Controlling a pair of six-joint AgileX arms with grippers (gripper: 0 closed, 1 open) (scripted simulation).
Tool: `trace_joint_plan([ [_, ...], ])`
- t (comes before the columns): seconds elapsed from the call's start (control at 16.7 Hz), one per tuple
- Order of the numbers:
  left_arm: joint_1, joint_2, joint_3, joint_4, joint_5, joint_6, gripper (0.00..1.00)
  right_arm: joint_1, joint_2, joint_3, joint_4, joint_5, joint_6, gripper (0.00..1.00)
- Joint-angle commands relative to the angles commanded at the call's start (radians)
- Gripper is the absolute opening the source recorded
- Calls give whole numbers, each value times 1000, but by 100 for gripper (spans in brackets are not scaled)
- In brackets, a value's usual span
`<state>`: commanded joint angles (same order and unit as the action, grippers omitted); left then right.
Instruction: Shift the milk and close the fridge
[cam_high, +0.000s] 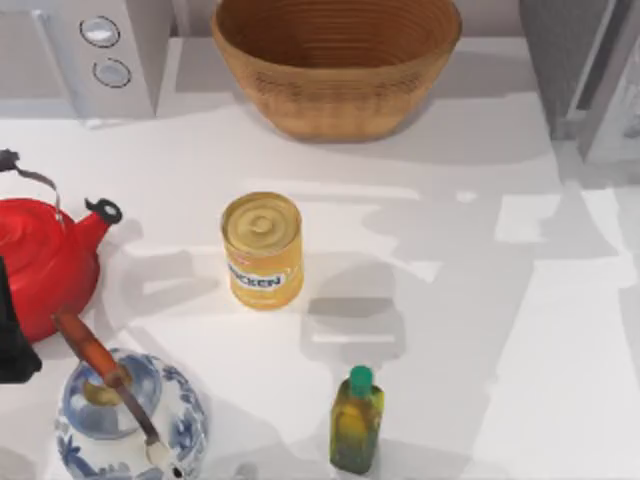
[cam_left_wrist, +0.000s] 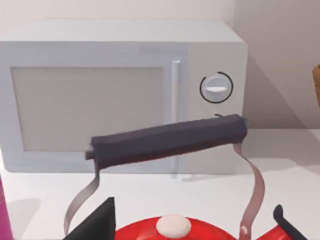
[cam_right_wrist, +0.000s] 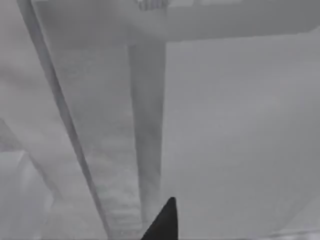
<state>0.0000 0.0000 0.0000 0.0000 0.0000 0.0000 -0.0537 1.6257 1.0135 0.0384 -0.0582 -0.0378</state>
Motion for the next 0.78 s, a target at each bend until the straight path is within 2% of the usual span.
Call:
trace_joint_plan([
  [0.48,0,0,0,0,0,0,100,13,12,4,5,25,11,100],
  [0.78,0,0,0,0,0,0,100,13,164,194,-29,28,12,100],
])
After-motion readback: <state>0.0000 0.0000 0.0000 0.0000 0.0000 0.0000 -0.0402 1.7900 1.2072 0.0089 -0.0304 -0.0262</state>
